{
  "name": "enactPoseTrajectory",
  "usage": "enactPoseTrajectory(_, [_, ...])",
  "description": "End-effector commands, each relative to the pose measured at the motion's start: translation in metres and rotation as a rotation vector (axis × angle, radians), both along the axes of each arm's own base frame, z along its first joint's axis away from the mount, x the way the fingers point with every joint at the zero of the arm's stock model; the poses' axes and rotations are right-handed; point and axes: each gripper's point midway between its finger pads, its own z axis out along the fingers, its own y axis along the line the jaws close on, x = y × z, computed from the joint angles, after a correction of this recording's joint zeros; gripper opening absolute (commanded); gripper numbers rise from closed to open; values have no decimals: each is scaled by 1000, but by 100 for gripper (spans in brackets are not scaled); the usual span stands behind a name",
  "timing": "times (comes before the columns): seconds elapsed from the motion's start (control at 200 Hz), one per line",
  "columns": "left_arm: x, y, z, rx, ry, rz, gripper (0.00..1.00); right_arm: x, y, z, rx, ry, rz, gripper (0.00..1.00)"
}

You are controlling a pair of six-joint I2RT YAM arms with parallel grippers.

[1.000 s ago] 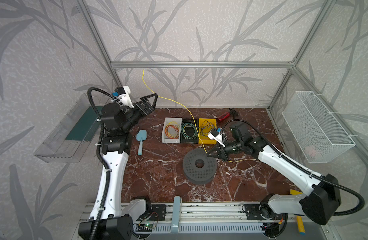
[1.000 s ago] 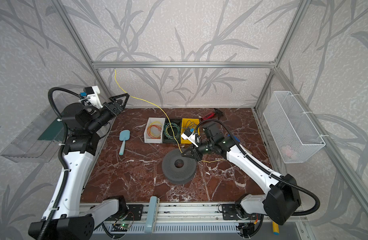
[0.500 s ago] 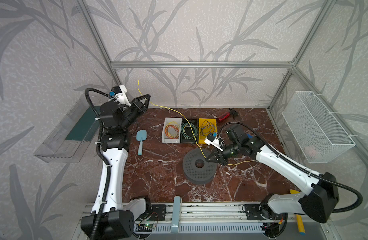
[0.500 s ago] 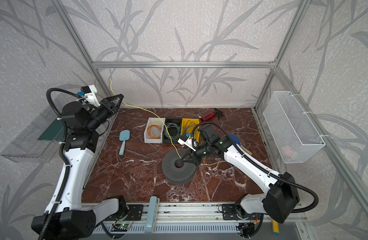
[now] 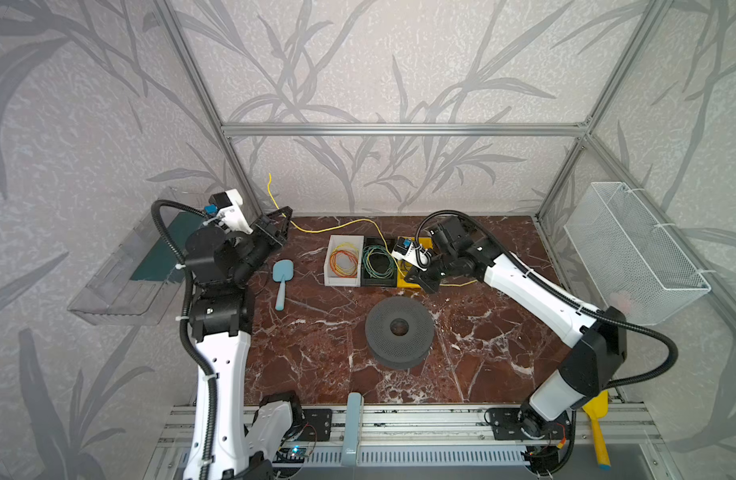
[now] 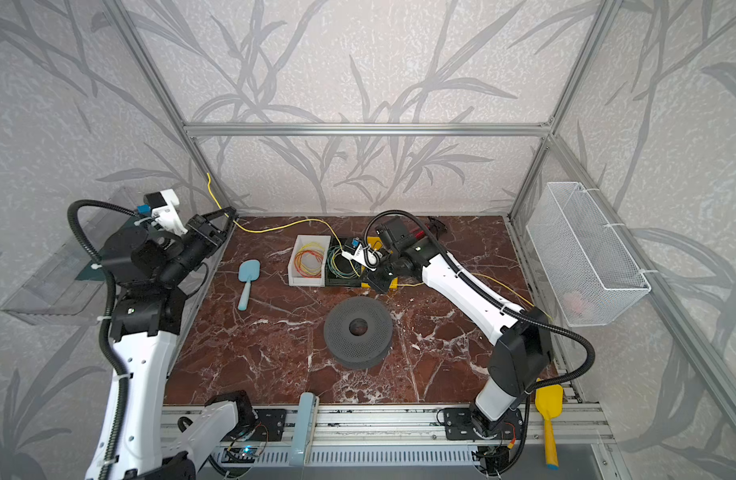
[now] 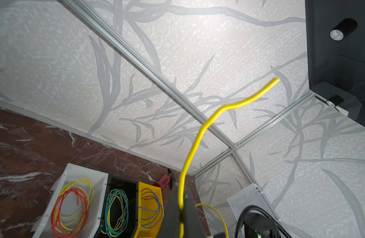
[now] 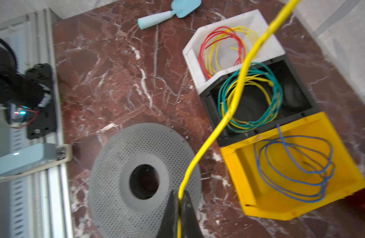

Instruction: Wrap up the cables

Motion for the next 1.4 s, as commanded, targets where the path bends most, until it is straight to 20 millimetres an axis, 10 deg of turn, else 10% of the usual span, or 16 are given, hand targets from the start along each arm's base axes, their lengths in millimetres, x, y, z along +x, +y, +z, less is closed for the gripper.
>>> enactPoseTrajectory(0.0, [-13, -2, -20, -39, 61, 6, 0, 36, -2, -11, -145, -165, 19, 0])
enactPoseTrajectory(0.175, [-18, -13, -46, -119, 96, -28, 0, 81, -1, -47, -276, -271, -12, 1])
enactPoseTrajectory(0.32, [-17, -26, -51, -136, 111, -43, 0, 86, 1, -52, -288, -254, -22, 52])
enactPoseTrajectory(0.6, [-5, -78, -69, -143, 143, -62, 0, 70, -31, -24, -255, -298, -147, 64])
enactPoseTrajectory(0.965, [-16, -67, -104, -36, 240, 271, 0, 5, -66, 57, 52, -285, -298, 71])
enactPoseTrajectory(1.199, [-32, -75, -154, -3, 329, 369, 0, -45, -28, 114, 364, -191, -127, 76])
enactPoseTrajectory(1.394, [-44, -81, -183, 15, 439, 372, 0, -73, 39, 106, 403, -120, 90, 78])
